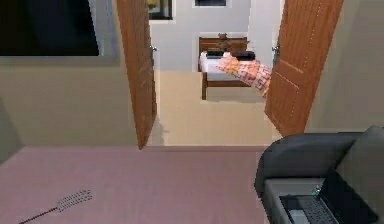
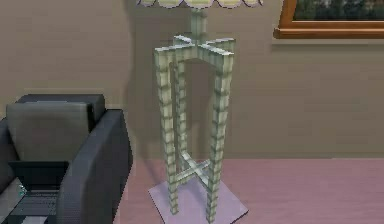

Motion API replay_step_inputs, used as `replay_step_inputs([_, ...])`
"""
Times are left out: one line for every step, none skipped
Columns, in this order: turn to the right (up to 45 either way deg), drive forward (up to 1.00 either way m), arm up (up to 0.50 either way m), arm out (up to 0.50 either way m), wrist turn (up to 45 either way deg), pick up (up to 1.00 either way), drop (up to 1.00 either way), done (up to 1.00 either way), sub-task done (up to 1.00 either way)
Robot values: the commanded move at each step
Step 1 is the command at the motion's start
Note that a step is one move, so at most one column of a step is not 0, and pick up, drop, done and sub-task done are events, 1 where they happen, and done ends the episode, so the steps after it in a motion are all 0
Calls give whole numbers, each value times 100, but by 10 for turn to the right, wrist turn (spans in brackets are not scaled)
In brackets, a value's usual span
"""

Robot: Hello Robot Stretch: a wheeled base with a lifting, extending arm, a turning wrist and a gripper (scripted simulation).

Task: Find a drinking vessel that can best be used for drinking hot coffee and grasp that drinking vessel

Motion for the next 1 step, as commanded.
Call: replay_step_inputs([-30, 0, 0, 0, 0, 0, 0, 0, 0])
